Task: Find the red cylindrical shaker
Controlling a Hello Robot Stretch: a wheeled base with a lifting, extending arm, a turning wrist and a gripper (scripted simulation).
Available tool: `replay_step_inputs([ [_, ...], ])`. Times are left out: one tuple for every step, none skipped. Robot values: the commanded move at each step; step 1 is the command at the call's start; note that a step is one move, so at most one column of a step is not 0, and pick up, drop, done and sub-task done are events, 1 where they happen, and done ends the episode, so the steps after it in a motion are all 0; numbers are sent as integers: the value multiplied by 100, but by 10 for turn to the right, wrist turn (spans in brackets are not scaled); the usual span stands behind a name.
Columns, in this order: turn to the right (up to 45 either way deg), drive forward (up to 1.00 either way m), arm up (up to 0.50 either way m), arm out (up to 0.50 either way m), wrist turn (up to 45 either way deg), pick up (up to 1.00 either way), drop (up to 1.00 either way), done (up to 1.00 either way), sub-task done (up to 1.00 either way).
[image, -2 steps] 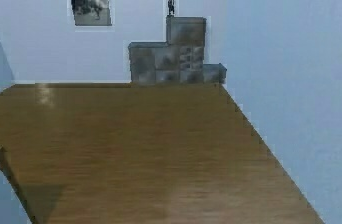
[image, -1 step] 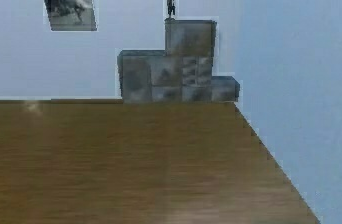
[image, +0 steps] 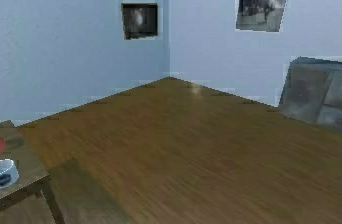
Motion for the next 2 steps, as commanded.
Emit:
replay_step_inputs([
  [0,95,0,0,0,0,0,0,0],
  [-450,0,0,0,0,0,0,0,0],
])
